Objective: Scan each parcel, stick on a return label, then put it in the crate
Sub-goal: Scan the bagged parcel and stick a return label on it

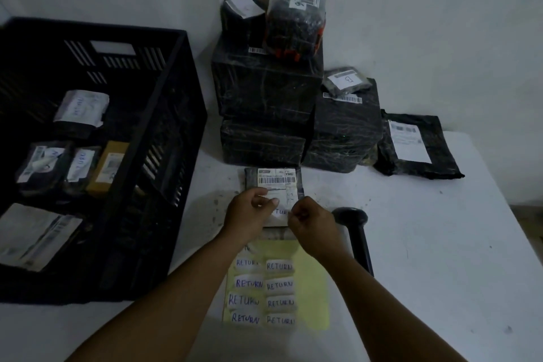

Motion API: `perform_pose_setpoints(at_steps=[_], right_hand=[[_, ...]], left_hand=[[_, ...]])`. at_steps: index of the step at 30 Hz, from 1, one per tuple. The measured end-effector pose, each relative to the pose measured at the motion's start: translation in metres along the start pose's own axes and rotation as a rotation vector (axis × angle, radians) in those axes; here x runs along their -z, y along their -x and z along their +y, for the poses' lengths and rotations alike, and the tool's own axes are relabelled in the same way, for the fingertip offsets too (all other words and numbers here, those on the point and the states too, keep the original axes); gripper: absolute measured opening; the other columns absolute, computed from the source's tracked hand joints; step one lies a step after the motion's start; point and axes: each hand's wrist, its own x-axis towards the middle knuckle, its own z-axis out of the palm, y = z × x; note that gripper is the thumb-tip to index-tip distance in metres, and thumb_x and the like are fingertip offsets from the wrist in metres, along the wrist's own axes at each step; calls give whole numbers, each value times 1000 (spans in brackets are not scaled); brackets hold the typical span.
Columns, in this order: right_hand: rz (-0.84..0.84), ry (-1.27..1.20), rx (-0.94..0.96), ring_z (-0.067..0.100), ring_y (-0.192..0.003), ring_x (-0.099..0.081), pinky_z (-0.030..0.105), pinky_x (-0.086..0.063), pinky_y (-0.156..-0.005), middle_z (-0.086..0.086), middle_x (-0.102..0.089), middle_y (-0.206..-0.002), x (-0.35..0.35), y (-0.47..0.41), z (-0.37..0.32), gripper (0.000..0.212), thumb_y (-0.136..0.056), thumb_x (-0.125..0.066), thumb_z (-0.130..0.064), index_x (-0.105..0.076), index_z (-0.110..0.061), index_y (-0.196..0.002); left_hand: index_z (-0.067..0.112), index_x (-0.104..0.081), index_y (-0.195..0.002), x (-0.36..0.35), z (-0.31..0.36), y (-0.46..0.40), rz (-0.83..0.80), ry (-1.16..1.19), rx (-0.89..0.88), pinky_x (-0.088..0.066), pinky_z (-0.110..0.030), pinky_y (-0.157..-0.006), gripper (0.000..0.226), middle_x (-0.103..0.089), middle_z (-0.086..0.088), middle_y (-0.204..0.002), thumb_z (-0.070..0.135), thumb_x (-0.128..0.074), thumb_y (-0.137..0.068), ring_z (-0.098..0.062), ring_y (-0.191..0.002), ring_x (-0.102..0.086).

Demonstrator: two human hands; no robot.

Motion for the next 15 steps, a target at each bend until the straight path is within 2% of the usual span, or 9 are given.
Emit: perform_pose_setpoints(at_steps=[2,3,6,8,11,13,15], right_hand=[[-4,-35,-34,14,-67,-63,31,-52,-61,-1,-68,-77,-4,-13,2,8,-91,-65,-21,-59,-17,-93],[-2,-49,-52,15,-66,-63,34,-52,-61,-1,-67,-75,-7,-20,4,9,-90,-65,-21,-59,-17,-95],[27,-62,-90,11,-57,-59,32,-50,-55,-5,-64,-67,-16,-36,7,12,-91,-66,-25,-58,-22,-100],[51,-52,-114,13,-60,-62,32,-52,-57,-3,-68,-72,-23,-47,7,12,-94,-65,-30,-61,-22,-100],[90,27,-134,22,-76,-67,36,-56,-69,2,-73,-86,-32,-64,6,13,-97,-59,-33,-66,-21,-95],[99,139,-147,25,-83,-66,37,-52,-79,1,-73,-89,-35,-72,6,17,-97,-55,-38,-66,-26,-94],[130,261,-127,24,-84,-64,36,-47,-81,-2,-72,-89,-40,-77,7,21,-97,-53,-42,-68,-27,-96]], left_hand=[[24,-66,-105,0,-2,-11,14,15,28,-55,-27,-80,20,-71,6,-91,20,-74,-87,-9,-88,-67],[25,-67,-102,0,-5,-16,20,15,36,-56,-30,-84,18,-72,5,-90,16,-73,-88,-9,-87,-68],[29,-65,-93,-4,-11,-29,54,23,35,-57,-31,-84,19,-72,5,-87,12,-72,-88,-10,-86,-68],[28,-64,-92,-7,-14,-37,94,9,20,-56,-31,-82,19,-71,5,-86,12,-73,-87,-12,-86,-68],[26,-66,-97,-13,-18,-48,150,-57,-9,-56,-27,-79,17,-71,9,-88,13,-71,-88,-11,-87,-68],[26,-67,-98,-16,-20,-53,176,-103,-38,-53,-22,-76,16,-70,13,-86,13,-69,-89,-9,-85,-68],[26,-68,-99,-18,-24,-56,199,-160,-62,-52,-22,-75,15,-69,15,-84,14,-69,-89,-9,-84,-67]])
